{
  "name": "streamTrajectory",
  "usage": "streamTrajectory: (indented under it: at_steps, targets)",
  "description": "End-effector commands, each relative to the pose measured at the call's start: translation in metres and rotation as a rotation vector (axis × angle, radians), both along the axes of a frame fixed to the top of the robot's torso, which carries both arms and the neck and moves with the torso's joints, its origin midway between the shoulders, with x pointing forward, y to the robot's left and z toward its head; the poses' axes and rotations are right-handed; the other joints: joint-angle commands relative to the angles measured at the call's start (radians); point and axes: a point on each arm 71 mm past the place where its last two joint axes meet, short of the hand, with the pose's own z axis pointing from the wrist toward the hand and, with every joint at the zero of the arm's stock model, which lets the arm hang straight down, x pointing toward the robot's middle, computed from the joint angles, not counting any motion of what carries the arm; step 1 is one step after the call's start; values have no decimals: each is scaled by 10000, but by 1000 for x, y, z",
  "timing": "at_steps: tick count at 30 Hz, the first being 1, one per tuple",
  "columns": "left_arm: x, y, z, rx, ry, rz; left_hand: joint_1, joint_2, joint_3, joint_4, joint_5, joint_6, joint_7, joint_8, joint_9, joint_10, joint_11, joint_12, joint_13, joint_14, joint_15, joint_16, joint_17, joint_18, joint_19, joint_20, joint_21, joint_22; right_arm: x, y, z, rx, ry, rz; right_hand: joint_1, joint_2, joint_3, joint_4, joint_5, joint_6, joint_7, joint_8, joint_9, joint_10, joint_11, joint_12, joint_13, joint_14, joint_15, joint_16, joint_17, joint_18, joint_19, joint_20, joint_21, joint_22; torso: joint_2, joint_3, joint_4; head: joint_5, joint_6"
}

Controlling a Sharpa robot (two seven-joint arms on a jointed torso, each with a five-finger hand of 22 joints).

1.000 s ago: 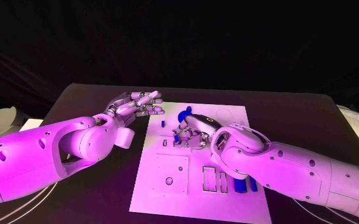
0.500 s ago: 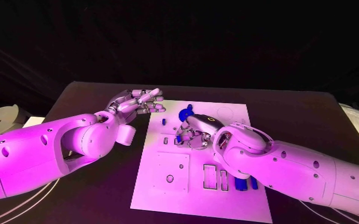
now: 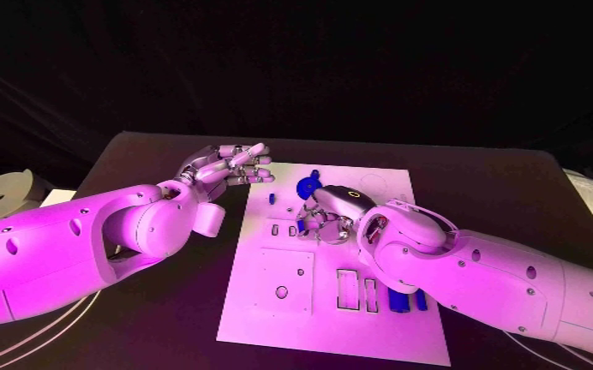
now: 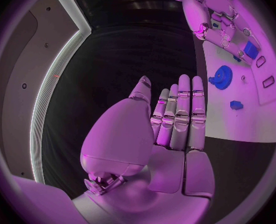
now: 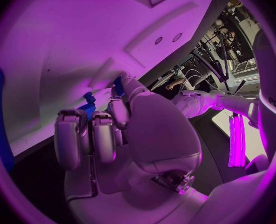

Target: Assemble the parts on the task board

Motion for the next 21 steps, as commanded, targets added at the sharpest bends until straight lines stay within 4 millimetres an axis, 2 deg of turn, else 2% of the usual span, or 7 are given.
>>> streamTrajectory:
  at_steps: [1, 11, 21]
  targets:
    - [0, -2, 1, -153, -99, -176, 25, 106, 11, -74, -5, -39, -10, -45, 0, -27, -17, -69, -2, 2, 68, -31, 11, 128, 7, 40, -61, -15, 0, -4, -8, -667, 196, -144, -17, 118, 6, 33, 45, 405, -321, 244, 174, 517, -427, 36, 16, 974, -49, 13, 2253, -138, 214, -66, -18, 818, 1, -7, 7, -16, -11]
    - [0, -2, 1, -151, -97, -175, 25, 106, 11, -74, -5, -39, -10, -45, 0, -27, -17, -69, -2, 2, 68, -31, 11, 128, 7, 40, -61, -15, -1, -6, -11, -1004, 429, -109, -180, 21, -47, 87, 10, 366, -300, 223, 167, 450, -415, -139, -93, 963, -42, -16, 2207, -131, 200, -63, -39, 783, -2, -18, 6, -24, -17]
    - [0, -2, 1, -152, -94, -180, 25, 106, 11, -74, -5, -39, -10, -45, 0, -27, -17, -69, -2, 2, 68, -31, 11, 128, 7, 40, -61, -15, -1, -6, -12, -1214, 578, -136, -459, -198, -153, 218, -51, 43, -148, 14, 79, 257, -299, -552, -351, 946, 43, -64, 2136, -111, 152, -6, -106, 673, 1, -20, 15, -51, -14]
